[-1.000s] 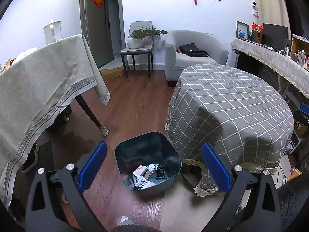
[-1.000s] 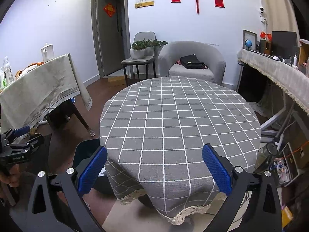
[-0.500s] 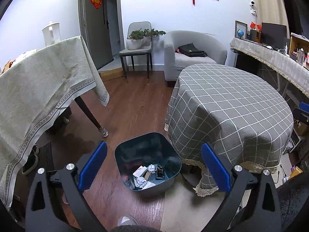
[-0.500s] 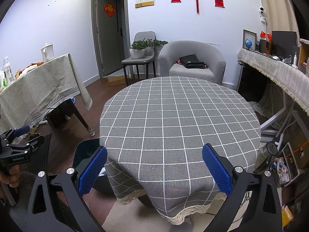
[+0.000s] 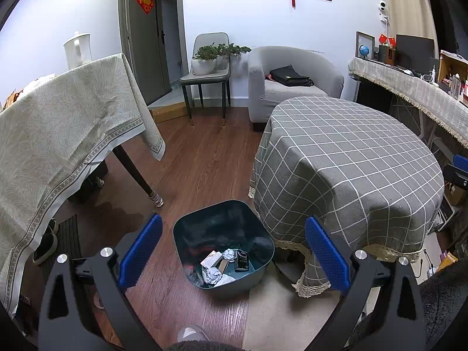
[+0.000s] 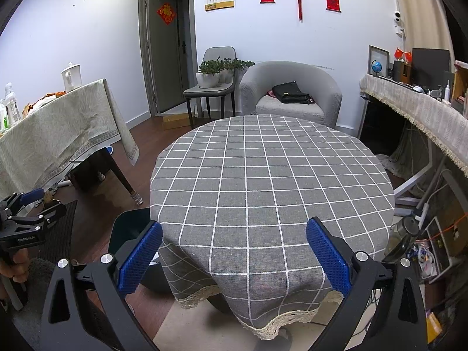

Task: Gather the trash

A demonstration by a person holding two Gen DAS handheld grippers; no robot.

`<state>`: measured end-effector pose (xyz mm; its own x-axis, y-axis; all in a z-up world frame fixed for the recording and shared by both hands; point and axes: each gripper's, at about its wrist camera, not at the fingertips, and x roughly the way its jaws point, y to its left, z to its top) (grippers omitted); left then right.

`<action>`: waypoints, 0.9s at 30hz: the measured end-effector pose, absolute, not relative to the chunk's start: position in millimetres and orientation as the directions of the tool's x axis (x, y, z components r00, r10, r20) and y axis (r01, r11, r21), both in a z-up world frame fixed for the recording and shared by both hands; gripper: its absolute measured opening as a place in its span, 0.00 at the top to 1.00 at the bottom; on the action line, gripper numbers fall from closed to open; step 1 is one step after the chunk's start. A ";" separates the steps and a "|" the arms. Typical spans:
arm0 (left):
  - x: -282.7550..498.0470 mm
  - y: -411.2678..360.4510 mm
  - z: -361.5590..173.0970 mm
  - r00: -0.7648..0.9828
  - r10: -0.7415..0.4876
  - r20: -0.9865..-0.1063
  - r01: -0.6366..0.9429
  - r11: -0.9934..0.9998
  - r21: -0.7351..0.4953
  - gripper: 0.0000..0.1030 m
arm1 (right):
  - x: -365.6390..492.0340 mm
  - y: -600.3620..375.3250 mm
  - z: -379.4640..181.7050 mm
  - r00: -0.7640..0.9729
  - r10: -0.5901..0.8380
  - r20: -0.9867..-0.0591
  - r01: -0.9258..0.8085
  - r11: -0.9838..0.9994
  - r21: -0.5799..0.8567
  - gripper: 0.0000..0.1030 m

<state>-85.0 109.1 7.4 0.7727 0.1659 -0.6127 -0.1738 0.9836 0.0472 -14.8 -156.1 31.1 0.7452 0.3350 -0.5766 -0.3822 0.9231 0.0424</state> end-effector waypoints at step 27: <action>-84.3 106.9 6.6 0.769 0.167 -0.617 -0.175 0.983 0.048 0.03 | -14.0 -157.7 30.0 0.744 0.334 -0.579 -0.383 0.923 0.041 0.03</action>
<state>-84.3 106.9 6.6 0.7688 0.1668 -0.6174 -0.1746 0.9835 0.0483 -14.0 -157.7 30.0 0.7435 0.3338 -0.5795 -0.3826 0.9230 0.0407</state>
